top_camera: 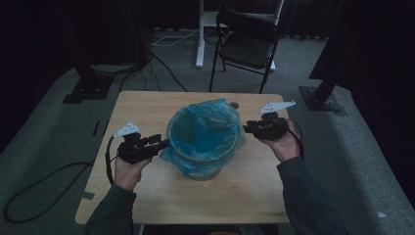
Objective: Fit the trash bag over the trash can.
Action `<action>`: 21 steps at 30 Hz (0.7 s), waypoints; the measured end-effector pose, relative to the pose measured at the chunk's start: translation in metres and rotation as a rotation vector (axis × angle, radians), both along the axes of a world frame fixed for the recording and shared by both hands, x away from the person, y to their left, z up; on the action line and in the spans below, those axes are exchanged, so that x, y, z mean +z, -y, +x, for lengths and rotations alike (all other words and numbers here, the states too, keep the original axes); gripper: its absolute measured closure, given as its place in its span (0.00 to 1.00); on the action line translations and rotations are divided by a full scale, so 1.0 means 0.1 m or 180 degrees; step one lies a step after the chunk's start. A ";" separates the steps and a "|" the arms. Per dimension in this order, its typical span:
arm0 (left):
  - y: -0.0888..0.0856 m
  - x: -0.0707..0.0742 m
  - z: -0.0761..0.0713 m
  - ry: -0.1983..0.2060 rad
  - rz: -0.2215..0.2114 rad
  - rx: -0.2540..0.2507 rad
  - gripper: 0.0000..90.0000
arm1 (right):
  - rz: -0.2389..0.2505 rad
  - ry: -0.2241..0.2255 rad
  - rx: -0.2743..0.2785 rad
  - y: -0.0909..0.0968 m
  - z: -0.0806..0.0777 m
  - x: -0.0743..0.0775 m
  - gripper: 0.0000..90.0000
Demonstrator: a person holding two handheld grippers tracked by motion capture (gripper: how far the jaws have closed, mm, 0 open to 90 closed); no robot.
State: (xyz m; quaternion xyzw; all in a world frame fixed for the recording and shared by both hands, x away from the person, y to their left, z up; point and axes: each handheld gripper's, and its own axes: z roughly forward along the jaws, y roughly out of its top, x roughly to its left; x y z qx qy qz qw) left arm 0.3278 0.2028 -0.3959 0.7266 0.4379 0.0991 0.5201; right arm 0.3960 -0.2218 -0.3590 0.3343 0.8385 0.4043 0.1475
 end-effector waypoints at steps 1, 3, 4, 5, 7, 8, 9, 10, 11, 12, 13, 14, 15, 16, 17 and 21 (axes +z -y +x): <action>0.00 0.00 0.00 0.0001 0.0002 -0.0002 0.58 | 0.0016 0.0024 0.0006 -0.02 0.02 0.01 0.77; 0.00 0.00 0.00 0.0003 0.0005 -0.0003 0.58 | 0.0020 0.0047 0.0016 -0.07 0.05 0.04 0.77; 0.00 0.00 0.00 0.0004 0.0008 -0.0007 0.58 | 0.0025 0.0058 0.0031 -0.10 0.07 0.04 0.77; 0.00 0.00 0.00 0.0002 0.0006 -0.0007 0.58 | 0.0026 0.0060 0.0039 -0.13 0.09 0.05 0.77; 0.00 0.00 0.00 0.0004 0.0004 -0.0008 0.58 | 0.0011 0.0062 0.0053 -0.19 0.14 0.05 0.78; 0.00 0.00 0.00 0.0004 0.0002 -0.0010 0.58 | -0.0007 0.0062 0.0051 -0.22 0.16 0.05 0.78; 0.00 0.00 0.00 0.0004 0.0004 -0.0009 0.58 | -0.0011 0.0074 0.0047 -0.24 0.18 0.05 0.78; 0.00 0.00 0.00 0.0004 0.0001 -0.0009 0.58 | -0.0010 0.0086 0.0036 -0.26 0.21 0.06 0.78; 0.00 0.00 0.00 0.0003 0.0001 -0.0009 0.58 | -0.0003 0.0099 0.0017 -0.27 0.23 0.06 0.78; 0.00 0.00 0.00 0.0004 -0.0001 -0.0009 0.58 | 0.0009 0.0089 0.0002 -0.28 0.25 0.06 0.78; 0.00 0.00 0.01 0.0006 -0.0005 -0.0007 0.58 | 0.0016 0.0085 -0.0015 -0.29 0.28 0.07 0.78; 0.00 -0.01 0.01 0.0006 -0.0009 -0.0005 0.58 | 0.0007 0.0104 -0.0034 -0.30 0.30 0.07 0.78; 0.00 -0.01 0.01 0.0005 -0.0013 -0.0005 0.58 | 0.0014 0.0107 -0.0056 -0.31 0.32 0.08 0.78; 0.00 -0.01 0.01 0.0009 -0.0016 -0.0002 0.58 | 0.0026 0.0107 -0.0073 -0.32 0.35 0.09 0.78; 0.01 -0.01 0.02 0.0009 -0.0012 0.0000 0.58 | 0.0043 0.0113 -0.0083 -0.32 0.37 0.10 0.78; 0.01 0.00 0.03 0.0012 0.0011 0.0002 0.58 | 0.0025 0.0087 -0.0116 -0.36 0.46 0.11 0.81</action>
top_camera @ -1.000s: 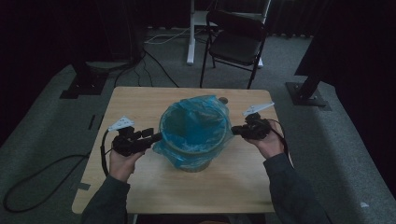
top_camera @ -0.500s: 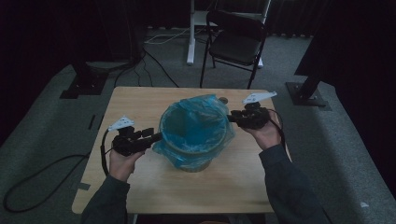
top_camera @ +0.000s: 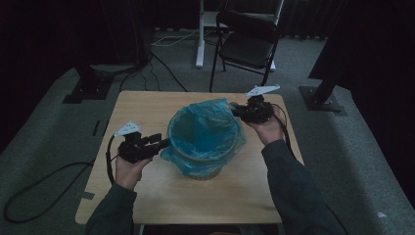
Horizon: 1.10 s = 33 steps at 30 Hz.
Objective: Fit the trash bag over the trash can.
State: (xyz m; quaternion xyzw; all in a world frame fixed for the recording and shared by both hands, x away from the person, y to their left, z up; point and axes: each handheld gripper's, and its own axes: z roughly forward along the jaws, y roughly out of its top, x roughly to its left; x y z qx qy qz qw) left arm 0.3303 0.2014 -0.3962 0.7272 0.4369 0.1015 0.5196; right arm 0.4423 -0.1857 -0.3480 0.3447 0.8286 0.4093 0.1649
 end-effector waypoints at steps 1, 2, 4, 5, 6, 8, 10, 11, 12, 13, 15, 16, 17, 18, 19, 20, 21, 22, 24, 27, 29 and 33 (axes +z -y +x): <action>0.00 0.00 0.00 -0.0002 -0.0002 0.0000 0.58 | -0.0031 -0.0016 -0.0006 -0.02 0.03 -0.01 0.84; 0.00 0.00 0.00 -0.0001 -0.0005 0.0001 0.58 | -0.0045 -0.0037 -0.0003 -0.03 0.04 -0.02 0.86; 0.00 0.00 0.01 0.0003 -0.0007 -0.0004 0.58 | -0.0098 -0.0092 0.0003 -0.06 0.08 -0.06 0.91; 0.00 0.00 0.01 0.0000 -0.0011 -0.0006 0.58 | -0.0119 -0.0138 0.0019 -0.07 0.10 -0.08 0.93; 0.00 -0.01 0.02 -0.0003 -0.0007 0.0000 0.58 | -0.0153 -0.0170 0.0035 -0.08 0.10 -0.10 0.94; 0.00 -0.01 0.02 -0.0006 -0.0013 0.0009 0.58 | -0.0191 -0.0197 0.0068 -0.08 0.10 -0.14 0.99; 0.00 -0.01 0.03 -0.0004 -0.0011 0.0015 0.58 | -0.0198 -0.0256 0.0067 -0.05 0.09 -0.16 1.00; 0.00 -0.01 0.03 -0.0003 -0.0005 0.0013 0.58 | -0.0236 -0.0265 0.0077 -0.03 0.09 -0.18 1.00; 0.00 -0.01 0.03 0.0001 -0.0002 0.0016 0.58 | -0.0262 -0.0299 0.0069 -0.02 0.09 -0.21 1.00; 0.00 -0.01 0.03 0.0003 0.0001 0.0021 0.58 | -0.0293 -0.0326 0.0058 -0.01 0.09 -0.23 1.00; 0.00 -0.01 0.04 -0.0002 0.0007 0.0032 0.58 | -0.0287 -0.0373 0.0054 0.02 0.08 -0.27 1.00; 0.00 -0.01 0.04 -0.0002 0.0018 0.0035 0.58 | -0.0291 -0.0402 0.0047 0.04 0.08 -0.29 1.00; 0.00 -0.01 0.04 0.0000 0.0026 0.0039 0.58 | -0.0287 -0.0437 0.0040 0.06 0.08 -0.31 1.00; 0.00 -0.01 0.04 0.0000 0.0033 0.0046 0.58 | -0.0286 -0.0464 0.0042 0.07 0.07 -0.34 1.00; 0.00 -0.01 0.05 0.0000 0.0033 0.0046 0.58 | -0.0301 -0.0495 0.0038 0.09 0.05 -0.36 1.00; -0.01 -0.01 0.05 0.0001 0.0026 0.0047 0.58 | -0.0313 -0.0506 0.0038 0.10 0.05 -0.38 1.00; -0.01 -0.02 0.05 -0.0004 0.0029 0.0053 0.58 | -0.0321 -0.0530 0.0041 0.12 0.04 -0.40 1.00; -0.01 -0.02 0.05 -0.0008 0.0032 0.0056 0.58 | -0.0329 -0.0557 0.0037 0.14 0.03 -0.42 1.00; -0.01 -0.02 0.05 -0.0017 0.0029 0.0055 0.58 | -0.0337 -0.0596 0.0020 0.18 0.01 -0.48 1.00; -0.01 -0.03 0.05 -0.0019 0.0037 0.0057 0.58 | -0.0349 -0.0676 -0.0018 0.26 0.00 -0.56 1.00; -0.02 -0.04 0.05 -0.0029 0.0038 0.0071 0.58 | -0.0369 -0.0724 -0.0037 0.31 -0.01 -0.62 1.00; -0.02 -0.04 0.06 -0.0034 0.0035 0.0075 0.58 | -0.0456 -0.0819 -0.0005 0.35 -0.06 -0.72 1.00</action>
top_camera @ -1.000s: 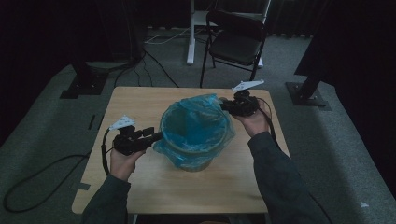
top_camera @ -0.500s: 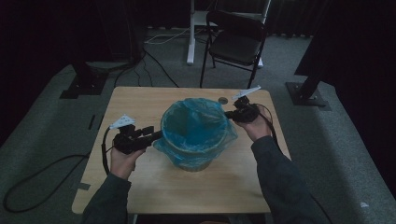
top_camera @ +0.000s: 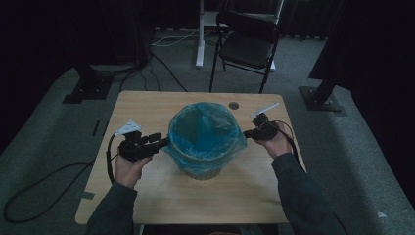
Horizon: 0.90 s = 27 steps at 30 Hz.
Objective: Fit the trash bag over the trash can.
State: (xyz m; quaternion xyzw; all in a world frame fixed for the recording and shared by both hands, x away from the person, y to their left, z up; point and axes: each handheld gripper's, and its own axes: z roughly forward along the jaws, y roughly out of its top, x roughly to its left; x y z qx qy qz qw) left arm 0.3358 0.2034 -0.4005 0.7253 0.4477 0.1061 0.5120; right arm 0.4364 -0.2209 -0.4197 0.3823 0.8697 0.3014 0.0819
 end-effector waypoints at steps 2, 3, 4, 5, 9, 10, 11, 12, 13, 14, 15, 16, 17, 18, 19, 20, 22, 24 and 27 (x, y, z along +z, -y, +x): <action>0.00 0.00 0.00 -0.0003 0.0006 0.0004 0.58 | -0.0048 -0.0049 0.0045 0.01 -0.03 -0.05 1.00; 0.00 0.00 0.00 -0.0006 0.0004 0.0004 0.58 | -0.0068 -0.0072 0.0065 0.00 -0.04 -0.07 1.00; 0.00 0.00 0.00 -0.0006 0.0006 0.0004 0.58 | -0.0089 -0.0083 0.0087 0.01 -0.06 -0.08 1.00; 0.00 0.01 0.00 -0.0005 0.0009 0.0003 0.58 | -0.0086 -0.0075 0.0093 0.01 -0.07 -0.08 1.00; 0.00 0.02 0.01 0.0008 0.0005 0.0005 0.58 | 0.0052 0.0078 0.0065 0.05 -0.11 0.06 0.89; 0.00 0.02 0.01 0.0009 -0.0001 0.0010 0.57 | 0.0112 0.0129 0.0059 0.05 -0.13 0.12 0.87; 0.00 0.03 0.01 0.0013 -0.0002 0.0006 0.57 | 0.0164 0.0182 0.0054 0.05 -0.14 0.18 0.84; 0.00 0.03 0.01 0.0016 -0.0001 0.0003 0.57 | 0.0214 0.0248 0.0044 0.05 -0.16 0.25 0.82; 0.00 0.03 0.01 0.0018 0.0001 0.0002 0.57 | 0.0248 0.0317 0.0039 0.05 -0.17 0.31 0.81; 0.00 0.03 0.01 0.0020 0.0003 -0.0005 0.57 | 0.0297 0.0370 0.0042 0.04 -0.19 0.37 0.81; 0.00 0.04 0.01 0.0021 0.0002 -0.0006 0.57 | 0.0344 0.0435 0.0062 0.03 -0.20 0.43 0.80; 0.01 0.04 0.01 0.0021 0.0002 -0.0007 0.57 | 0.0380 0.0488 0.0061 0.01 -0.22 0.48 0.80; 0.01 0.04 0.01 0.0022 0.0000 -0.0008 0.57 | 0.0418 0.0552 0.0075 0.00 -0.24 0.53 0.79; 0.01 0.04 0.01 0.0022 -0.0001 -0.0006 0.57 | 0.0458 0.0605 0.0081 -0.02 -0.25 0.57 0.79; 0.01 0.04 0.01 0.0020 -0.0002 -0.0005 0.57 | 0.0509 0.0631 0.0078 -0.04 -0.26 0.60 0.79; 0.01 0.04 0.01 0.0019 -0.0003 -0.0007 0.57 | 0.0559 0.0654 0.0097 -0.05 -0.26 0.63 0.78; 0.00 0.03 0.01 0.0022 -0.0002 -0.0010 0.57 | 0.0654 0.0680 0.0131 -0.07 -0.26 0.67 0.78; 0.00 0.03 0.01 0.0018 -0.0002 -0.0008 0.57 | 0.0764 0.0635 0.0174 -0.10 -0.25 0.68 0.78; 0.00 0.02 0.01 0.0013 0.0000 -0.0007 0.57 | 0.0744 0.0601 0.0208 -0.15 -0.23 0.66 0.79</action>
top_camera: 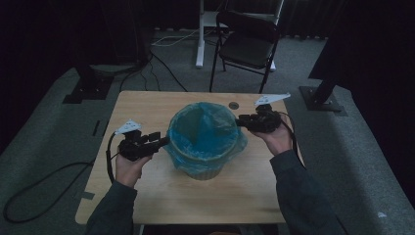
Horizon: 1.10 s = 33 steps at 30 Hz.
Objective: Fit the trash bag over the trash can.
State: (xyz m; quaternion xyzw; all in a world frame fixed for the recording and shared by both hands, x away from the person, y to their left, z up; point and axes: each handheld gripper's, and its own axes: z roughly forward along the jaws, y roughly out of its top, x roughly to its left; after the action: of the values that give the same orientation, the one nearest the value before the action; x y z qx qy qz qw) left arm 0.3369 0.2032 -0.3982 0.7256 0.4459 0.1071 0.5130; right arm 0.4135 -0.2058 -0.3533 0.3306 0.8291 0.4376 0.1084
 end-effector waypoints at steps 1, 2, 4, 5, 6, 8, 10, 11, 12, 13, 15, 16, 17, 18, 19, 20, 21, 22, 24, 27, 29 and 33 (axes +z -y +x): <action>0.00 0.00 0.00 0.0000 -0.0001 0.0000 0.57 | -0.0010 -0.0025 0.0006 -0.01 0.01 -0.01 0.81; 0.00 0.00 0.00 0.0001 -0.0005 0.0001 0.57 | 0.0012 -0.0058 0.0021 -0.01 0.02 -0.03 0.84; 0.00 0.00 0.00 0.0004 -0.0002 0.0003 0.57 | 0.0088 -0.0125 0.0065 0.00 0.04 -0.04 0.88; -0.01 0.00 0.00 0.0004 -0.0001 0.0001 0.57 | 0.0114 -0.0148 0.0076 0.00 0.03 -0.04 0.89; -0.01 0.01 0.00 0.0006 0.0004 0.0000 0.57 | 0.0134 -0.0176 0.0094 0.01 0.04 -0.04 0.90; -0.01 0.01 0.00 0.0011 -0.0005 0.0003 0.57 | 0.0154 -0.0199 0.0107 0.02 0.03 -0.04 0.92; -0.01 0.02 0.00 0.0020 0.0001 0.0003 0.57 | 0.0176 -0.0216 0.0112 0.03 0.02 -0.04 0.94; 0.00 0.03 0.00 0.0022 -0.0002 0.0003 0.57 | 0.0178 -0.0214 0.0115 0.03 0.01 -0.04 0.95; 0.00 0.03 0.00 0.0026 0.0006 -0.0002 0.57 | 0.0182 -0.0212 0.0114 0.04 0.01 -0.04 0.96; 0.01 0.04 0.01 0.0033 0.0004 -0.0002 0.57 | 0.0181 -0.0208 0.0108 0.04 0.00 -0.04 0.97; 0.01 0.07 0.02 0.0048 0.0017 -0.0010 0.57 | 0.0155 -0.0188 0.0096 0.04 -0.02 -0.04 0.99; 0.02 0.08 0.02 0.0059 0.0020 -0.0015 0.57 | 0.0133 -0.0171 0.0081 0.04 -0.03 -0.04 1.00; 0.03 0.10 0.02 0.0069 0.0028 -0.0013 0.58 | 0.0104 -0.0157 0.0061 0.05 -0.04 -0.04 1.00; 0.03 0.11 0.03 0.0079 0.0027 -0.0006 0.58 | 0.0096 -0.0175 0.0059 0.05 -0.04 -0.05 1.00; 0.03 0.13 0.03 0.0096 0.0035 -0.0009 0.58 | 0.0091 -0.0189 0.0062 0.06 -0.04 -0.06 1.00; 0.04 0.14 0.04 0.0109 0.0045 -0.0021 0.58 | 0.0078 -0.0195 0.0054 0.06 -0.04 -0.07 1.00; 0.05 0.16 0.05 0.0121 0.0050 -0.0021 0.58 | 0.0053 -0.0195 0.0046 0.06 -0.04 -0.08 1.00; 0.06 0.18 0.05 0.0138 0.0056 -0.0021 0.58 | 0.0055 -0.0200 0.0045 0.07 -0.04 -0.10 1.00; 0.08 0.22 0.07 0.0162 0.0071 -0.0031 0.58 | 0.0054 -0.0215 0.0042 0.07 -0.04 -0.11 0.97; 0.12 0.26 0.10 0.0192 0.0100 -0.0064 0.58 | 0.0052 -0.0200 -0.0045 0.09 -0.03 -0.13 0.87; 0.16 0.29 0.13 0.0209 0.0112 -0.0094 0.58 | 0.0048 -0.0217 -0.0084 0.10 -0.01 -0.14 0.87; 0.24 0.34 0.19 0.0224 0.0139 -0.0141 0.58 | -0.0007 -0.0224 -0.0188 0.09 0.03 -0.17 0.84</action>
State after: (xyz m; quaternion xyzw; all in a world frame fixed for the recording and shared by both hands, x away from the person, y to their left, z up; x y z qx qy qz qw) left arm 0.3559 0.1797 -0.3641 0.7421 0.4089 0.1308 0.5147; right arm 0.4168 -0.2148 -0.3702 0.3700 0.8228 0.4214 0.0923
